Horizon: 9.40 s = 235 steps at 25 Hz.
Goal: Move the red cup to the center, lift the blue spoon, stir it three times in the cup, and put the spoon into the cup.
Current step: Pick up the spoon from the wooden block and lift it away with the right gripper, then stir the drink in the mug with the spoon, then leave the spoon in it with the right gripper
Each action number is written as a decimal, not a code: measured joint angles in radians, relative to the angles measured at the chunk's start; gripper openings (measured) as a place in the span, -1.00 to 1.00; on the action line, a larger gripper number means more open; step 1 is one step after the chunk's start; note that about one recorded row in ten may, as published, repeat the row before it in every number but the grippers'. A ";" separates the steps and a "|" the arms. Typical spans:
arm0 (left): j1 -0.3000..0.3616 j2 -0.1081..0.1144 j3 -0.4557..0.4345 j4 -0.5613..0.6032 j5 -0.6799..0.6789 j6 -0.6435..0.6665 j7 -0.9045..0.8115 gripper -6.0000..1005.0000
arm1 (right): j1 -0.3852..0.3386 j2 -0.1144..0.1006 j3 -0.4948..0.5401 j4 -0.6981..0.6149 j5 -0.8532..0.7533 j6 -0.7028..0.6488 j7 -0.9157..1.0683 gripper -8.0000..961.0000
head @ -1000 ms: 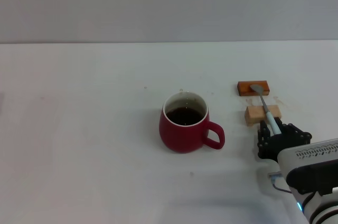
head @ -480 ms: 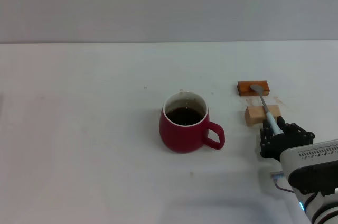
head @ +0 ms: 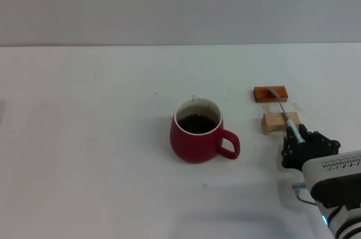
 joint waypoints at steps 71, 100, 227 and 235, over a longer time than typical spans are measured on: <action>0.015 0.003 -0.008 0.002 0.000 0.008 -0.034 0.71 | -0.003 0.003 0.000 0.029 -0.005 -0.035 -0.066 -0.66; 0.018 0.005 -0.006 0.005 0.000 0.009 -0.035 0.71 | -0.169 -0.032 0.033 0.473 0.005 -0.022 -0.349 -0.66; -0.024 0.004 -0.006 0.011 0.000 -0.011 -0.030 0.71 | 0.336 0.001 1.110 1.054 -0.732 2.263 0.568 -0.66; -0.031 0.004 -0.006 0.011 0.000 -0.025 -0.027 0.71 | 0.460 -0.007 1.169 0.920 -0.735 2.406 0.551 -0.66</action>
